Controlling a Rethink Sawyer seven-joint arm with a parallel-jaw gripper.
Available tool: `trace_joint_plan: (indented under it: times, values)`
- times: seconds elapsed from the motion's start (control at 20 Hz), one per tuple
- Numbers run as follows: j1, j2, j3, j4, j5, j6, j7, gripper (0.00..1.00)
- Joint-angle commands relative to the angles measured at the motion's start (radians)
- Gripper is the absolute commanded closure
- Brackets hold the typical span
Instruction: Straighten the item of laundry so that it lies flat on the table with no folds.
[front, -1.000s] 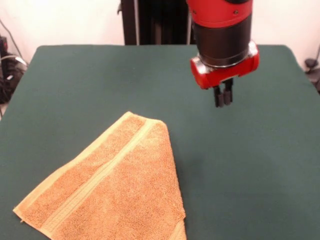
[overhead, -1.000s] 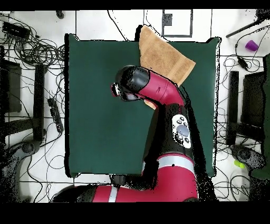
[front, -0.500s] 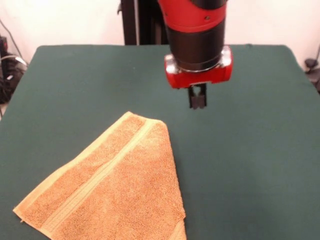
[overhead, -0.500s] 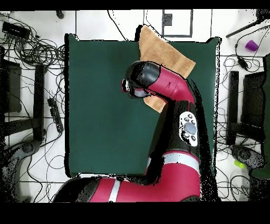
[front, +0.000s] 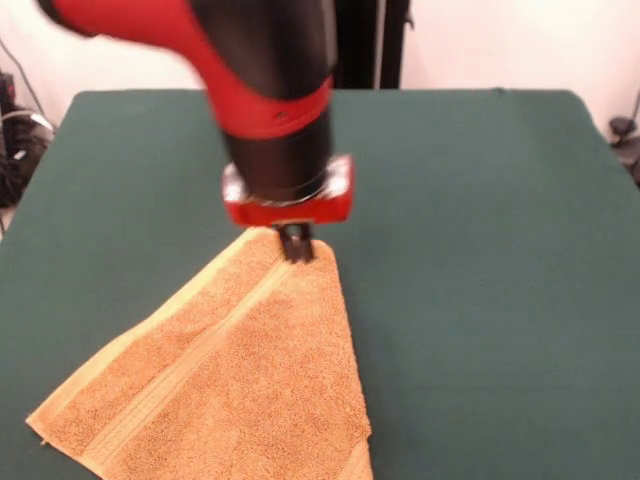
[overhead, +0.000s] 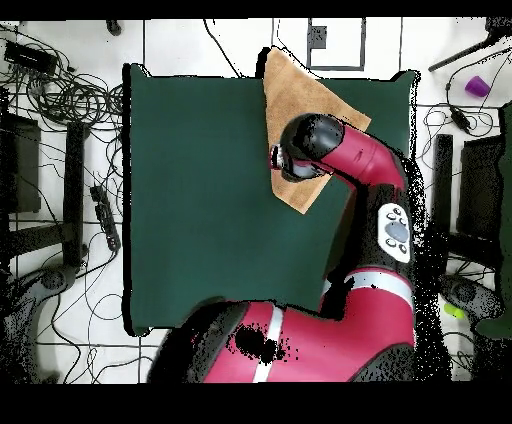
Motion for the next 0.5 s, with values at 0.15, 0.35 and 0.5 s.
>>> trace_joint_plan:
  times: [0.15, 0.35, 0.5]
  values:
    - [-0.039, 0.137, 0.091, -0.076, -0.085, 0.110, 0.013, 1.00]
    - [-0.059, 0.187, 0.124, -0.077, -0.094, 0.001, 0.016, 1.00]
    - [-0.085, 0.212, 0.168, -0.008, -0.086, -0.144, 0.034, 1.00]
